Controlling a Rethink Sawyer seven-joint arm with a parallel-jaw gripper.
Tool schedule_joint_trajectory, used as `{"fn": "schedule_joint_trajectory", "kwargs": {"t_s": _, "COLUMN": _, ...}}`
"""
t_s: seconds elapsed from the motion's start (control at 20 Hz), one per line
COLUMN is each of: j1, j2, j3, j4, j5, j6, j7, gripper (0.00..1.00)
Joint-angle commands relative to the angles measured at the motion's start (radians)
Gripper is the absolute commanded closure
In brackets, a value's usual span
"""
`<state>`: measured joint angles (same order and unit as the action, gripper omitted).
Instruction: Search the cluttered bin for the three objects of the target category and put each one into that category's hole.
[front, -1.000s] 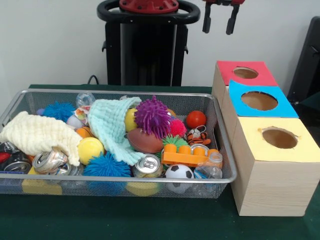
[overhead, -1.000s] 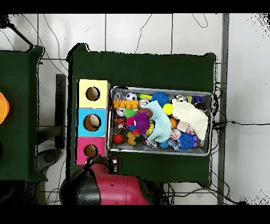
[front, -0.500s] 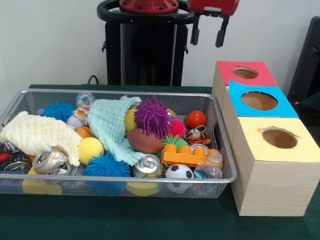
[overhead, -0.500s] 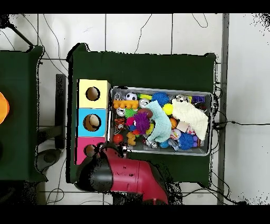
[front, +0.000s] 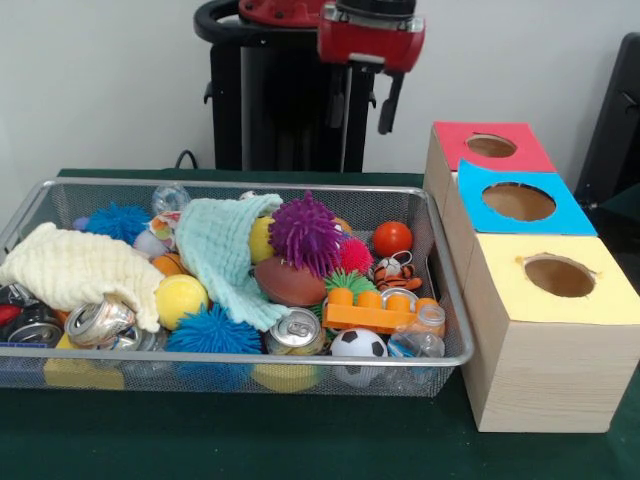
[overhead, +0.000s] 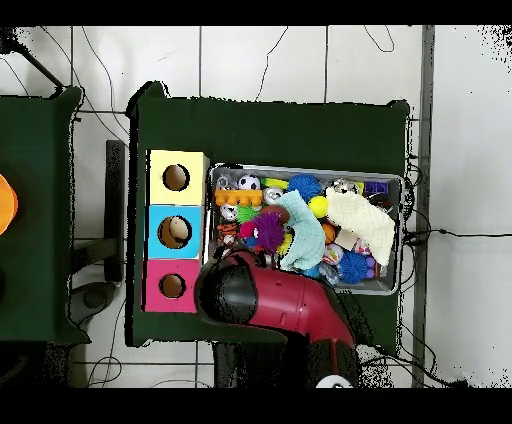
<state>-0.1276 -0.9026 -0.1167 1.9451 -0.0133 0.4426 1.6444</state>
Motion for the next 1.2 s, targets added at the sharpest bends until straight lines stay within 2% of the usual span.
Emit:
{"fn": "schedule_joint_trajectory", "kwargs": {"t_s": 0.05, "j1": -0.092, "j2": 0.1, "j3": 0.069, "j4": -0.083, "j5": 0.031, "j6": 0.014, "j7": 0.111, "gripper": 0.0}}
{"fn": "schedule_joint_trajectory", "kwargs": {"t_s": 0.35, "j1": -0.175, "j2": 0.141, "j3": 0.087, "j4": -0.063, "j5": 0.042, "j6": -0.074, "j7": 0.132, "gripper": 0.0}}
{"fn": "schedule_joint_trajectory", "kwargs": {"t_s": 0.55, "j1": -0.211, "j2": 0.155, "j3": 0.085, "j4": -0.054, "j5": 0.047, "j6": -0.094, "j7": 0.15, "gripper": 0.0}}
{"fn": "schedule_joint_trajectory", "kwargs": {"t_s": 0.8, "j1": -0.241, "j2": 0.181, "j3": 0.053, "j4": -0.026, "j5": 0.078, "j6": -0.168, "j7": 0.227, "gripper": 0.0}}
{"fn": "schedule_joint_trajectory", "kwargs": {"t_s": 0.95, "j1": -0.267, "j2": 0.201, "j3": 0.044, "j4": -0.023, "j5": 0.083, "j6": -0.171, "j7": 0.224, "gripper": 0.0}}
{"fn": "schedule_joint_trajectory", "kwargs": {"t_s": 1.2, "j1": -0.273, "j2": 0.172, "j3": -0.01, "j4": 0.039, "j5": 0.083, "j6": -0.217, "j7": 0.255, "gripper": 0.0}}
